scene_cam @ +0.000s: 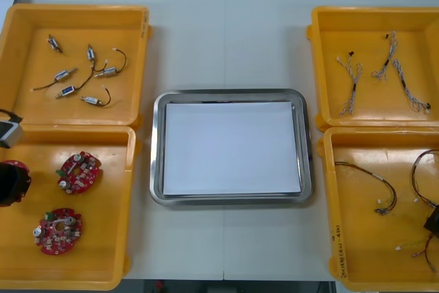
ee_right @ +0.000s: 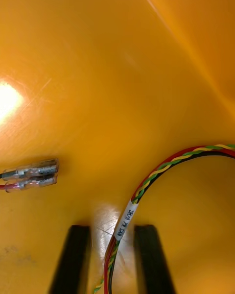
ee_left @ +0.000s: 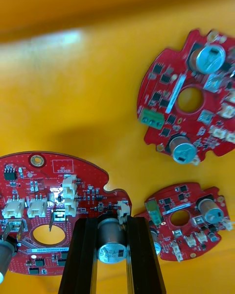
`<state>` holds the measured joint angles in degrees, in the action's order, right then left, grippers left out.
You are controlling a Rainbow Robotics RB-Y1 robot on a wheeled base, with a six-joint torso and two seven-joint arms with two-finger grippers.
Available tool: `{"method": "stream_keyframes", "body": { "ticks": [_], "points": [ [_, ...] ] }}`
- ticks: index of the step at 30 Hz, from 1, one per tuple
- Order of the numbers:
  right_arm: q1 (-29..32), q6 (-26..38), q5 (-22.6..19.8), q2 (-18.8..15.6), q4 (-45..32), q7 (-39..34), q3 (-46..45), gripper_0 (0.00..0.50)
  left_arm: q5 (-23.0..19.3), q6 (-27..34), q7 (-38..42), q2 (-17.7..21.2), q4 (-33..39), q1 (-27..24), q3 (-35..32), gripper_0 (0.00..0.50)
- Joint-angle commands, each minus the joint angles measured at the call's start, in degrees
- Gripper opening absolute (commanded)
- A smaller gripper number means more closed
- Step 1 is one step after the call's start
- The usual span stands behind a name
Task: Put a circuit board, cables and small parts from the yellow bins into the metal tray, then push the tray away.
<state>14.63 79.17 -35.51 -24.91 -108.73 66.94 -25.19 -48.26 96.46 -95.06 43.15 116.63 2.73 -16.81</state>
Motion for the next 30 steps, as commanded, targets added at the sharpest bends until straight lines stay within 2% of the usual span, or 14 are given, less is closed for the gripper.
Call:
{"method": "stream_keyframes", "body": {
  "ticks": [1,12,18,24,30],
  "points": [
    [2.1,-0.8,-0.4,0.4,-0.1,-3.1,1.9,0.0,-0.5,4.4,-0.1,2.0,3.4,-5.1,-2.0,0.001],
    [2.1,0.4,-0.8,0.4,-2.4,-1.6,-0.7,0.0,-1.4,12.8,2.6,2.0,6.8,-13.3,-0.5,0.002],
    [2.1,7.5,-3.7,0.3,-7.8,-1.0,-5.2,0.0,-2.0,13.5,9.1,2.0,8.8,-18.8,4.5,0.0],
    [2.1,15.3,-3.9,-1.3,-14.8,-0.9,-7.6,0.0,-2.7,13.5,15.1,1.8,10.4,-23.5,10.8,0.0],
    [1.6,22.2,-4.6,-3.6,-20.2,-0.8,-9.4,0.0,-3.0,13.5,20.7,-0.3,11.4,-28.6,17.3,0.0]
  ]
}}
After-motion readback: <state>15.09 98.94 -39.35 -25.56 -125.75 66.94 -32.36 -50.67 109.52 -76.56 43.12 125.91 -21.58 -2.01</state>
